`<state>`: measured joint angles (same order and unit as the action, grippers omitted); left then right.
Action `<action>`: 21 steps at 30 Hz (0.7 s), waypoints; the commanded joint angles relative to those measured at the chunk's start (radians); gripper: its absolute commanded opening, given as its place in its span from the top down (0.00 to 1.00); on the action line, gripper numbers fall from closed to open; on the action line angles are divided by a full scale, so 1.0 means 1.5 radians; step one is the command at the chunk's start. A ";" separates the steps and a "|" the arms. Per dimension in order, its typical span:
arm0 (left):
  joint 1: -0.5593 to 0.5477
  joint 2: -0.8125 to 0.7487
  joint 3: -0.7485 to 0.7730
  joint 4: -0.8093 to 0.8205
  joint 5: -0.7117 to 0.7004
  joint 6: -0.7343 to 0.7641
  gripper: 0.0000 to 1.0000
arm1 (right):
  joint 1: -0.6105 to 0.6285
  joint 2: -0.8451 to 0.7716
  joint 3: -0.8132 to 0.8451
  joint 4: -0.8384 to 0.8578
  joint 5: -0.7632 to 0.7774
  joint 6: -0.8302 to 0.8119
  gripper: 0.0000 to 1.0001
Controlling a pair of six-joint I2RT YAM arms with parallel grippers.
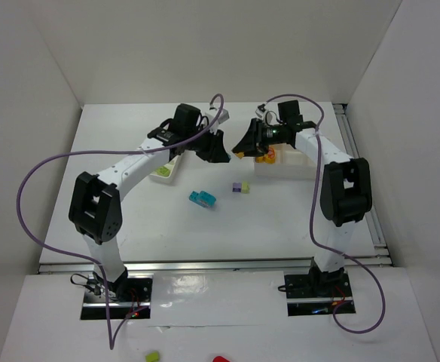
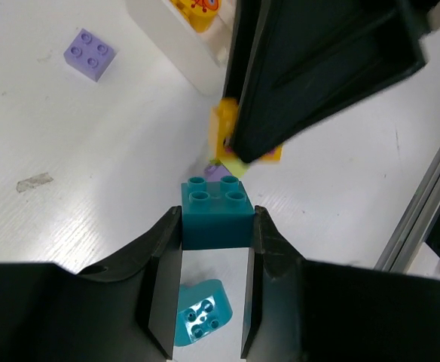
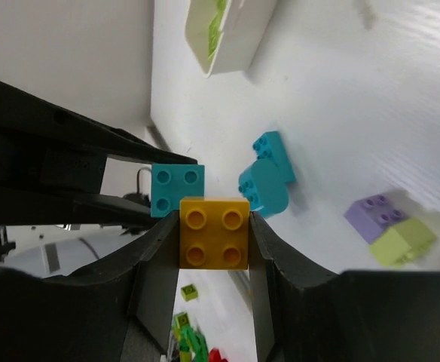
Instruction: Sort the legos into containers by color
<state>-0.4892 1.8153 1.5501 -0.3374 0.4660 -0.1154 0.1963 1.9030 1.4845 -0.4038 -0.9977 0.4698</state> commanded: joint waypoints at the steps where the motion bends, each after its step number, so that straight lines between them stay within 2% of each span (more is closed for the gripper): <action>1: 0.011 -0.026 -0.021 0.016 0.016 -0.004 1.00 | -0.042 -0.068 0.010 -0.038 0.082 -0.012 0.85; 3: 0.017 -0.026 -0.028 0.016 0.016 -0.004 1.00 | -0.054 -0.077 0.034 -0.076 0.158 -0.024 0.85; 4: 0.023 -0.026 -0.028 0.010 0.016 -0.012 1.00 | -0.054 -0.092 0.043 -0.091 0.257 -0.024 0.85; 6: 0.031 -0.026 -0.028 0.010 0.009 -0.026 1.00 | -0.054 -0.112 0.051 -0.119 0.384 -0.024 0.85; 7: 0.031 -0.026 -0.028 0.010 0.002 -0.033 1.00 | -0.054 -0.130 0.051 -0.119 0.497 -0.015 0.85; 9: 0.044 -0.026 -0.034 0.010 0.013 -0.049 1.00 | -0.054 -0.137 0.033 -0.127 0.604 -0.009 0.85; 12: 0.050 -0.020 -0.027 -0.021 0.013 -0.058 1.00 | -0.054 -0.113 0.048 -0.134 0.626 -0.017 0.80; 17: 0.050 0.027 0.040 -0.087 -0.024 -0.070 1.00 | -0.047 -0.043 0.080 -0.134 0.626 -0.030 0.74; 19: 0.050 0.040 0.056 -0.113 -0.039 -0.076 1.00 | -0.041 -0.022 0.096 -0.134 0.641 -0.036 0.47; 21: 0.050 0.050 0.065 -0.124 -0.062 -0.087 1.00 | -0.041 -0.022 0.105 -0.126 0.641 -0.051 0.36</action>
<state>-0.4149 1.8652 1.6032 -0.4667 0.4202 -0.2169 0.1230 1.8599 1.5803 -0.5842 -0.0898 0.4313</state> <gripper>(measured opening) 0.382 0.607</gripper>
